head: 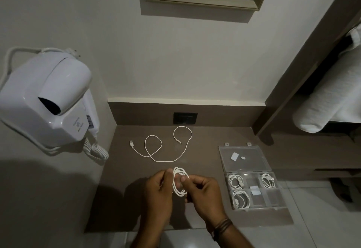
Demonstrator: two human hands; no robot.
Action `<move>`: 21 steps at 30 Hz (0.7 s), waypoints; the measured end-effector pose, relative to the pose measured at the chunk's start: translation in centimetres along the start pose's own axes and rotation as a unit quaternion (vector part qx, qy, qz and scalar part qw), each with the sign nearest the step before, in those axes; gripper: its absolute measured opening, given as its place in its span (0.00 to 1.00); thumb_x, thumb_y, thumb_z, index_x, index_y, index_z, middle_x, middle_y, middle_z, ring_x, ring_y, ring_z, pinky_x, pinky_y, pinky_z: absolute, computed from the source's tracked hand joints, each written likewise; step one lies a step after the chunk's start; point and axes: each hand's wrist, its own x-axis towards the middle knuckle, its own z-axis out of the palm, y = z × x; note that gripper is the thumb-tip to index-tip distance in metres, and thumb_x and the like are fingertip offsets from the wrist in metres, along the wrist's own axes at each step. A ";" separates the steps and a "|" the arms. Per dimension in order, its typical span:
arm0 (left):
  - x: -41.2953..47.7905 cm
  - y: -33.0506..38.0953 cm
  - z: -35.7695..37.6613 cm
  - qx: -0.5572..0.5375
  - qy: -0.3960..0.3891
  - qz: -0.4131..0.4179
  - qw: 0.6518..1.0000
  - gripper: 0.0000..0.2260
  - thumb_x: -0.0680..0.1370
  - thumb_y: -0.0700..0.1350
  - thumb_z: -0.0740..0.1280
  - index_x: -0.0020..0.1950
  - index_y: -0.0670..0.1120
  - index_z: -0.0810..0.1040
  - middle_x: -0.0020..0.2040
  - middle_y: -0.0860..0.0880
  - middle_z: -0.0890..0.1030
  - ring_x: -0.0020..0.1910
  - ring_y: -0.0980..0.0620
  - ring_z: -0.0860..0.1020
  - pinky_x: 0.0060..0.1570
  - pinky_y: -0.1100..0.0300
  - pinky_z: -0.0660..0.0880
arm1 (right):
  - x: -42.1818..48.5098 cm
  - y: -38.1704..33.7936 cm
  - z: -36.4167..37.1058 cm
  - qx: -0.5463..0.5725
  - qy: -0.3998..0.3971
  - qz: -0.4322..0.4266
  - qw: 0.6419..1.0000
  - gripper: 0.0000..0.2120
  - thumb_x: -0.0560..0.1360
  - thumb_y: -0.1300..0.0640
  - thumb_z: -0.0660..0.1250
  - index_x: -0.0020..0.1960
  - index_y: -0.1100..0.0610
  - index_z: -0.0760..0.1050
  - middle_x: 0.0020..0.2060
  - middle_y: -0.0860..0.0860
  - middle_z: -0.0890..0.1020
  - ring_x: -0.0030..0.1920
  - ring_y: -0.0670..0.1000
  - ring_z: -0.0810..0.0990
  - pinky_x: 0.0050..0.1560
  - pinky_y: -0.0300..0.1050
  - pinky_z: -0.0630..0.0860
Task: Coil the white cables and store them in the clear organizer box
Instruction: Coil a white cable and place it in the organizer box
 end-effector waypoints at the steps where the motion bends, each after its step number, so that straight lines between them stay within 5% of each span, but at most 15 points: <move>1: 0.3 -0.3 -0.2 -0.020 -0.009 -0.017 1.000 0.15 0.80 0.48 0.65 0.36 0.51 0.85 0.31 0.57 0.86 0.30 0.61 0.83 0.33 0.68 0.78 | 0.1 0.1 -0.3 -0.029 0.013 -0.020 0.999 0.07 0.78 0.55 0.74 0.44 0.50 0.90 0.34 0.54 0.89 0.30 0.54 0.83 0.33 0.55 0.83; 3: 0.7 -0.6 -0.5 -0.085 -0.040 -0.067 0.993 0.15 0.80 0.43 0.67 0.37 0.56 0.87 0.35 0.54 0.88 0.36 0.53 0.87 0.37 0.57 0.83 | 0.4 0.4 -0.7 -0.075 0.023 -0.050 0.996 0.06 0.77 0.54 0.74 0.44 0.49 0.90 0.33 0.53 0.89 0.30 0.53 0.84 0.36 0.60 0.84; 5: 1.0 -0.9 -0.8 -0.109 -0.050 -0.076 0.990 0.16 0.79 0.41 0.70 0.38 0.60 0.87 0.38 0.54 0.89 0.40 0.49 0.88 0.37 0.58 0.83 | 0.5 0.8 -0.9 -0.103 0.032 -0.060 0.992 0.06 0.77 0.53 0.74 0.44 0.49 0.90 0.31 0.51 0.89 0.27 0.48 0.82 0.34 0.60 0.84; 11: 1.0 -2.0 -1.7 -0.067 -0.085 0.000 0.994 0.09 0.78 0.44 0.70 0.46 0.56 0.88 0.43 0.51 0.89 0.44 0.46 0.88 0.50 0.42 0.83 | 0.8 1.3 -1.1 -0.156 0.059 -0.063 0.984 0.07 0.76 0.51 0.75 0.41 0.51 0.89 0.25 0.48 0.85 0.26 0.44 0.82 0.36 0.52 0.84; 13: 1.0 -2.2 -2.0 -0.085 -0.133 -0.035 0.987 0.14 0.81 0.40 0.65 0.48 0.56 0.88 0.47 0.51 0.89 0.48 0.47 0.87 0.56 0.45 0.81 | 0.9 1.4 -1.2 -0.173 0.060 -0.061 0.981 0.08 0.75 0.51 0.76 0.41 0.52 0.89 0.23 0.45 0.83 0.26 0.42 0.81 0.37 0.49 0.83; 16: 1.3 -2.6 -2.7 -0.125 -0.226 -0.131 0.957 0.22 0.82 0.36 0.63 0.43 0.62 0.88 0.46 0.58 0.89 0.50 0.55 0.86 0.48 0.62 0.82 | 0.9 1.6 -1.6 -0.174 0.064 -0.055 0.981 0.07 0.75 0.51 0.76 0.41 0.52 0.90 0.22 0.43 0.82 0.26 0.41 0.80 0.36 0.46 0.82; 19: 2.1 -2.4 -3.2 -0.165 -0.301 -0.184 0.921 0.11 0.74 0.39 0.74 0.49 0.54 0.88 0.51 0.50 0.89 0.52 0.52 0.86 0.43 0.67 0.81 | 0.7 1.7 -2.2 -0.173 0.060 -0.056 0.982 0.06 0.75 0.51 0.76 0.42 0.52 0.90 0.25 0.49 0.85 0.26 0.46 0.82 0.36 0.51 0.83; 21: 2.4 -2.9 -3.3 -0.199 -0.317 -0.209 0.903 0.17 0.63 0.44 0.80 0.51 0.50 0.88 0.51 0.45 0.88 0.51 0.50 0.87 0.42 0.65 0.82 | 0.6 1.8 -2.2 -0.171 0.054 -0.059 0.982 0.06 0.75 0.51 0.76 0.42 0.52 0.90 0.25 0.50 0.85 0.25 0.46 0.81 0.35 0.52 0.83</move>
